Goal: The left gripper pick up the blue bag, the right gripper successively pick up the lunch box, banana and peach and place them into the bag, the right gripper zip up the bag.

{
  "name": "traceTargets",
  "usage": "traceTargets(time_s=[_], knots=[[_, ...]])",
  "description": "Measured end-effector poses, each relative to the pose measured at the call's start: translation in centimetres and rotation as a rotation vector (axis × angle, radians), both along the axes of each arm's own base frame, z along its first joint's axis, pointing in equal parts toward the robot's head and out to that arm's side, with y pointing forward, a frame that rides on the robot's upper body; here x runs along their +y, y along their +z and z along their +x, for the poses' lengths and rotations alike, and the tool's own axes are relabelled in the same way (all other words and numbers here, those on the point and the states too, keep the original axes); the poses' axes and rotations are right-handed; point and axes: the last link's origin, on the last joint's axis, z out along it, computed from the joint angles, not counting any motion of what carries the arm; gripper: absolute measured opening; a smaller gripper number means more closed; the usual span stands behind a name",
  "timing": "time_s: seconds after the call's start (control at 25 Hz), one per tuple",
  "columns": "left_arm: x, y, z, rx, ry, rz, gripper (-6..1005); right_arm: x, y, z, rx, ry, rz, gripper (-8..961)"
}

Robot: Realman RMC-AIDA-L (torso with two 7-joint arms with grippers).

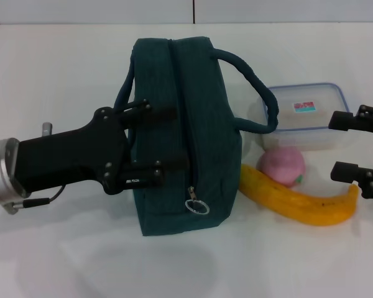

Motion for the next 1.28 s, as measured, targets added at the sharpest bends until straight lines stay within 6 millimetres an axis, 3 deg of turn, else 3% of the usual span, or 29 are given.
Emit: traceTargets(time_s=[0.8, 0.92, 1.12, 1.28], knots=[[0.1, 0.1, 0.3, -0.015, -0.009, 0.006, 775, -0.2, -0.6, 0.1, -0.008, -0.004, -0.019, 754], [0.6, 0.8, 0.8, -0.055, -0.003, 0.029, 768, -0.2, -0.7, 0.2, -0.004, -0.008, -0.02, 754], [2.7, 3.8, 1.4, -0.099, 0.131, 0.019, 758, -0.3, -0.9, 0.4, -0.002, -0.012, -0.022, 754], [4.8, 5.2, 2.2, 0.078, 0.296, -0.124, 749, -0.7, -1.2, 0.9, -0.003, -0.03, -0.033, 754]])
